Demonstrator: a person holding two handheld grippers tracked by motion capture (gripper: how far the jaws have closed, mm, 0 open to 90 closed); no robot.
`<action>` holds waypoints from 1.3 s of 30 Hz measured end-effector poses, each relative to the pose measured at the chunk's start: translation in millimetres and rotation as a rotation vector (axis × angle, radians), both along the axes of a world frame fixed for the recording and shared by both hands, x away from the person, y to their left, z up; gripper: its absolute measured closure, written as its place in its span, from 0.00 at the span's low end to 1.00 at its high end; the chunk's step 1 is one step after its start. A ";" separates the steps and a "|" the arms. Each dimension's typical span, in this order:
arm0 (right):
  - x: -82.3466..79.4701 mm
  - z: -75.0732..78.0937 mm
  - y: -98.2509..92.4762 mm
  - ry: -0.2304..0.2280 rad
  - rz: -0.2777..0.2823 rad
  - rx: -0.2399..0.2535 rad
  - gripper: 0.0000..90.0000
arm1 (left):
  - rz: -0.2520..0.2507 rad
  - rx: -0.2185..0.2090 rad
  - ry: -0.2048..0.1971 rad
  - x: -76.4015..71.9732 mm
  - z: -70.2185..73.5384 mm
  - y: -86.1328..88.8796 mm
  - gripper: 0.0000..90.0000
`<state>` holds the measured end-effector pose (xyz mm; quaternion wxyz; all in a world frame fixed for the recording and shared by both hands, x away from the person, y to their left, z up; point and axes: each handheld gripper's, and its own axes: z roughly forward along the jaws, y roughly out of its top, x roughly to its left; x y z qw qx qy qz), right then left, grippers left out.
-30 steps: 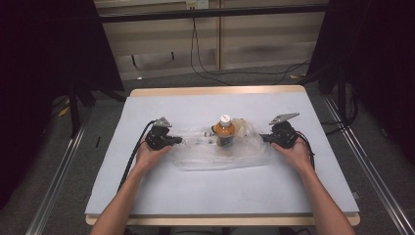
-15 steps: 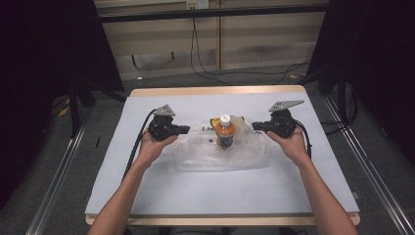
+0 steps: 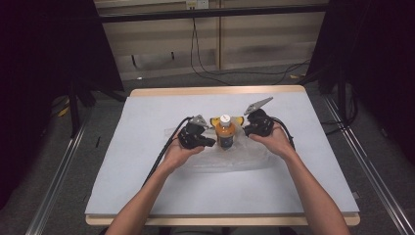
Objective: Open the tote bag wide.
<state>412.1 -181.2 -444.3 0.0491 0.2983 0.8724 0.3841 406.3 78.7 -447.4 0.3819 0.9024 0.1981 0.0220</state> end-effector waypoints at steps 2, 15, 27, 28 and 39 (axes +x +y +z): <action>-2.1 -3.4 1.3 0.018 0.019 -0.010 1.00 | 0.005 0.021 0.007 -0.9 -3.8 -3.2 1.00; -35.7 -27.2 -4.3 0.077 0.128 -0.133 1.00 | 0.071 0.108 0.029 13.8 -25.3 8.2 1.00; -57.8 -16.8 -42.3 0.081 0.103 -0.292 1.00 | 0.124 0.252 0.013 39.2 -16.6 58.2 1.00; -57.8 -16.8 -42.3 0.081 0.103 -0.292 1.00 | 0.153 0.227 0.024 36.7 -17.6 58.0 1.00; -61.4 -14.8 -46.7 0.082 0.100 -0.322 1.00 | 0.137 0.284 0.024 30.4 -13.5 62.3 1.00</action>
